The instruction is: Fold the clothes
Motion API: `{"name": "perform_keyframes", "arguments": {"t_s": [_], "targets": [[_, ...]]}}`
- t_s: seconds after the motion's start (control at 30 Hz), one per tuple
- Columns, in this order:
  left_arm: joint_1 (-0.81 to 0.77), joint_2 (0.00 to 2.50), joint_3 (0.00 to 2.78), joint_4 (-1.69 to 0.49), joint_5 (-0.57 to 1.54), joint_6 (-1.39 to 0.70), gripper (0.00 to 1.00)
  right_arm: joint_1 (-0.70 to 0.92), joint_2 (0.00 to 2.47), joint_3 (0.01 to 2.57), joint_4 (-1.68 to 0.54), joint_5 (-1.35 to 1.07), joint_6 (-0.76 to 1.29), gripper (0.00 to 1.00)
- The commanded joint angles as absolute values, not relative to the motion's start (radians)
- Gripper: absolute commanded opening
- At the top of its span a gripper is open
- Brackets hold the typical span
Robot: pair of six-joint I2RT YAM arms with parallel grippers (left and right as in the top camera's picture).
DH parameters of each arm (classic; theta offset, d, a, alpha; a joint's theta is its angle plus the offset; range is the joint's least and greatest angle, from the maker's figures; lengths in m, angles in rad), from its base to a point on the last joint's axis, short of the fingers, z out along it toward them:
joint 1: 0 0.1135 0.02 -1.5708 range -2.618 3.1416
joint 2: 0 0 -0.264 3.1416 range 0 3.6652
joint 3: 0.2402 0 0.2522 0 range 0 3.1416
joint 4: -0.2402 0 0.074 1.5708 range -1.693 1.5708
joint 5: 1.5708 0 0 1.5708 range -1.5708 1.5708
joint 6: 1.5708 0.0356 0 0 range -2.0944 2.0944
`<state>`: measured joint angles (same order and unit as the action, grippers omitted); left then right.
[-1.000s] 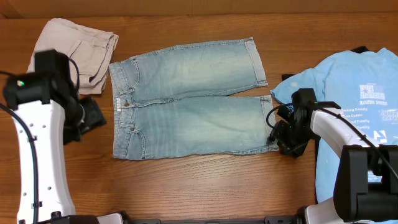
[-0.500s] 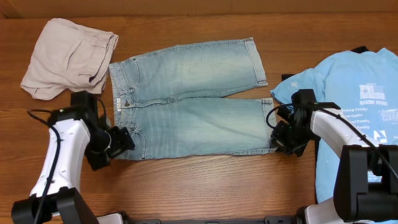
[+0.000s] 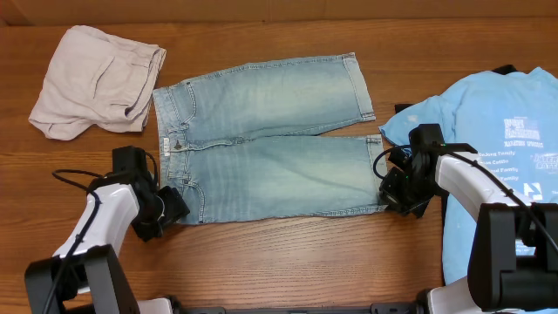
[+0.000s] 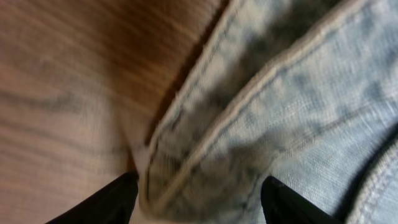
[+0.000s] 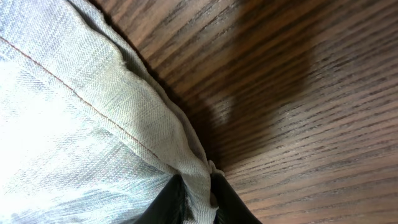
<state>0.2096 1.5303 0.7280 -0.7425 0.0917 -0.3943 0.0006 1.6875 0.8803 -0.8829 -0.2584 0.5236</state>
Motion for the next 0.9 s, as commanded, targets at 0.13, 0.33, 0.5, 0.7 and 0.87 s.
{"name": "perform_keyframes", "arguments": {"t_s": [0.13, 0.33, 0.5, 0.7, 0.87], "targets": [[0.211, 1.615, 0.720, -0.672, 0.015, -0.420, 0.59, -0.003, 1.683, 0.874, -0.865, -0.245, 0.532, 0.16], [0.211, 1.679, 0.720, -0.677, 0.002, -0.432, 0.36, -0.003, 1.683, 0.874, -0.865, -0.245, 0.532, 0.16], [0.211, 1.681, 0.722, -0.702, 0.023, -0.435, 0.54, -0.003, 1.683, 0.874, -0.865, -0.245, 0.532, 0.16], [0.224, 1.681, 0.731, -0.779, 0.026, -0.455, 0.68, -0.003, 1.683, 0.874, -0.867, -0.245, 0.531, 0.16], [0.301, 1.681, 0.735, -0.804, 0.023, -0.488, 0.60, -0.003, 1.683, 0.874, -0.872, -0.245, 0.528, 0.16]]}}
